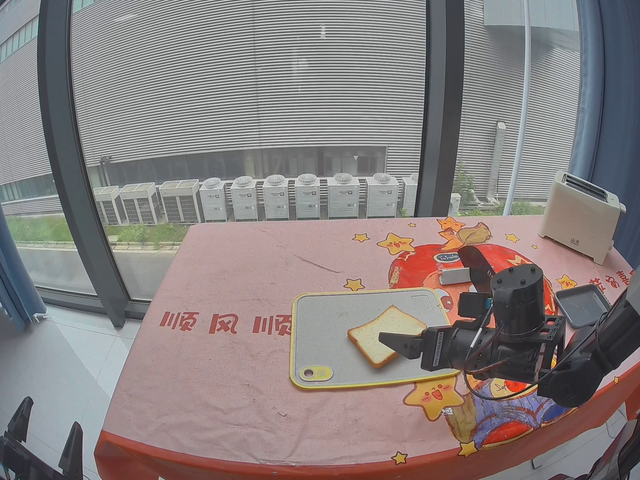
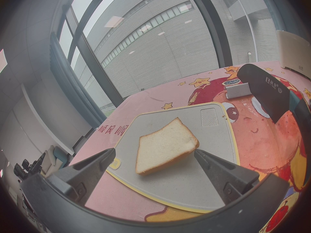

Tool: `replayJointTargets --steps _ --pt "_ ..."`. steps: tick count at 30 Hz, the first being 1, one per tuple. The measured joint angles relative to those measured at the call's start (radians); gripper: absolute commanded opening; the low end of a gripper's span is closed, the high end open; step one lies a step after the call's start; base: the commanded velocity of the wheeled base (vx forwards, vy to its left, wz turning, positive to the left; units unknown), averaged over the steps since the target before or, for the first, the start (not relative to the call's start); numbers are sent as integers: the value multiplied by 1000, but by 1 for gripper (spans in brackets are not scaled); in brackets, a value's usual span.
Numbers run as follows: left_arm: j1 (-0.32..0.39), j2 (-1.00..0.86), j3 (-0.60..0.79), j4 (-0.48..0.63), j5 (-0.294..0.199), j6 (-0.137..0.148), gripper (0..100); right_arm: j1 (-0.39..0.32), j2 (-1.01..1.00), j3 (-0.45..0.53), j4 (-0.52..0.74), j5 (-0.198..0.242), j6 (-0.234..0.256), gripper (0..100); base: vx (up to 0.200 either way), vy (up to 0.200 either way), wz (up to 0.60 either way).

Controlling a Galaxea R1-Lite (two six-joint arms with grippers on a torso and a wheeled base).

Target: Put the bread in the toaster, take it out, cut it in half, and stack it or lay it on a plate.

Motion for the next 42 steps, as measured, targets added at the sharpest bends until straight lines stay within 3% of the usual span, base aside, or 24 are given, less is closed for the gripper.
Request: replayJointTargets --steps 11,42 --pt "0 0 0 0 0 0 100 -7 -19 -33 98 -3 2 100 0 0 0" --pt "0 0 0 0 0 0 100 33 -2 -28 103 -3 25 100 0 0 0"
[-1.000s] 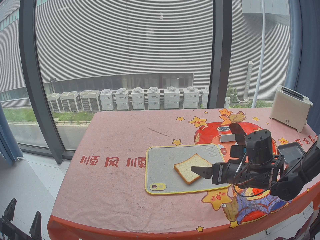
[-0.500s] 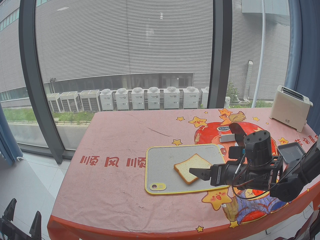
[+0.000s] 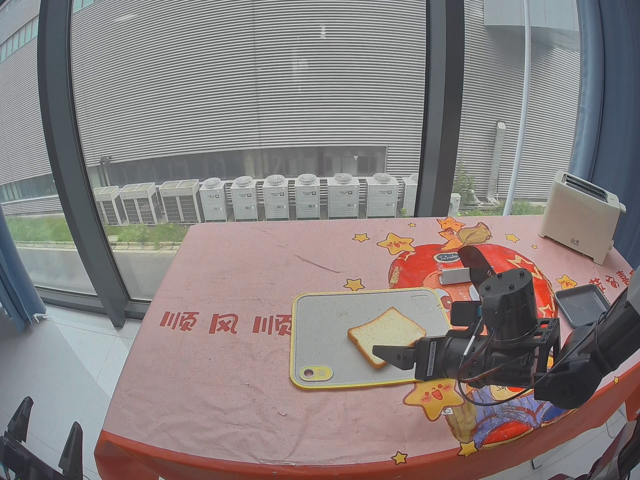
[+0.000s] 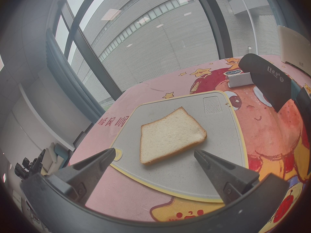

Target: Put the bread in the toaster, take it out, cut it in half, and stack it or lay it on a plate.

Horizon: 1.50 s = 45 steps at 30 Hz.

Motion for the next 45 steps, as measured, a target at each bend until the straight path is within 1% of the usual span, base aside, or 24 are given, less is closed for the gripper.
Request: replayJointTargets --steps 45 --pt "0 0 0 0 0 0 100 -37 24 -28 -13 -2 3 100 0 0 0"
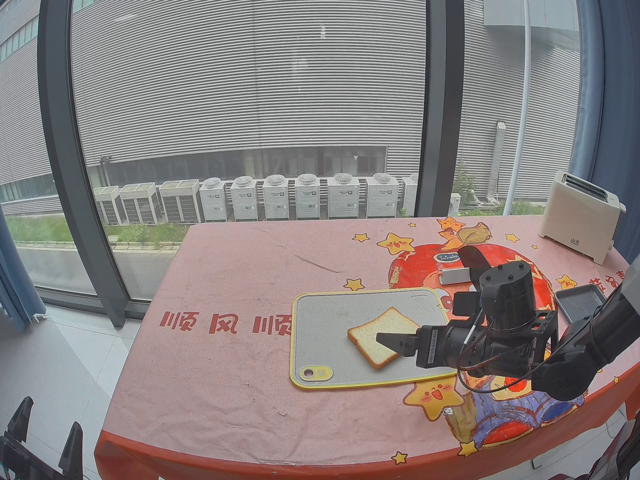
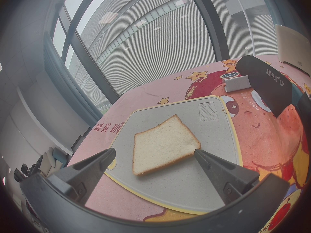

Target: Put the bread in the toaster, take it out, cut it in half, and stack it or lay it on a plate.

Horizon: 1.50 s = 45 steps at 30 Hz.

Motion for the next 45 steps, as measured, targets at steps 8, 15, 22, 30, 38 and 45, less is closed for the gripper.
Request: replayJointTargets --steps 8,15,22,30,38,45 --pt "0 0 0 0 0 0 100 -5 13 -11 -3 0 2 100 0 0 0" --pt "0 0 0 0 0 0 100 -5 18 -17 -3 0 2 100 0 0 0" --pt "0 0 0 0 0 0 100 -4 -10 -13 0 -3 1 100 0 0 0" --pt "0 0 0 0 0 0 100 -1 -65 -8 1 -3 -5 100 0 0 0" --pt "0 0 0 0 0 0 100 -3 -129 -6 10 -24 -23 100 0 0 0" --pt "0 0 0 0 0 0 100 -4 -195 -1 12 -51 -93 100 0 0 0"
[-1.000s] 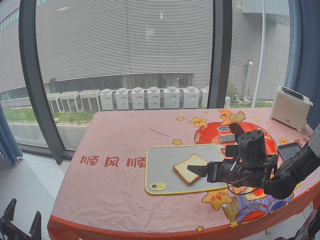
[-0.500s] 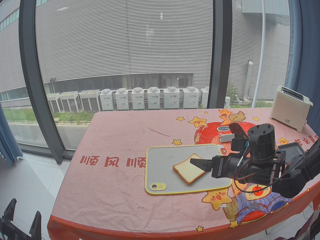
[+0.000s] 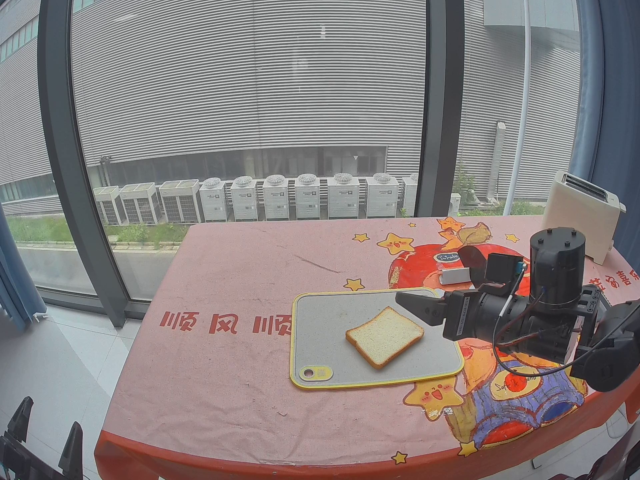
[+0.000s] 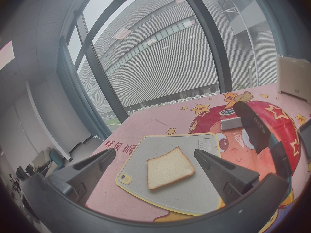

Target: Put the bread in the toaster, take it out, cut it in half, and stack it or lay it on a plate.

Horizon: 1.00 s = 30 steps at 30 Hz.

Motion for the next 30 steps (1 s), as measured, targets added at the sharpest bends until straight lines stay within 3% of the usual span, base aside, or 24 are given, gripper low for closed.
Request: replayJointTargets --steps 4,15,30 --pt "0 0 0 0 0 0 100 -1 -24 10 0 -34 -43 100 0 0 0" --pt "0 0 0 0 1 0 100 10 -66 21 -1 -136 -117 100 0 -200 0" --pt "0 0 0 0 1 0 100 13 -83 32 1 -166 -142 100 0 -200 0"
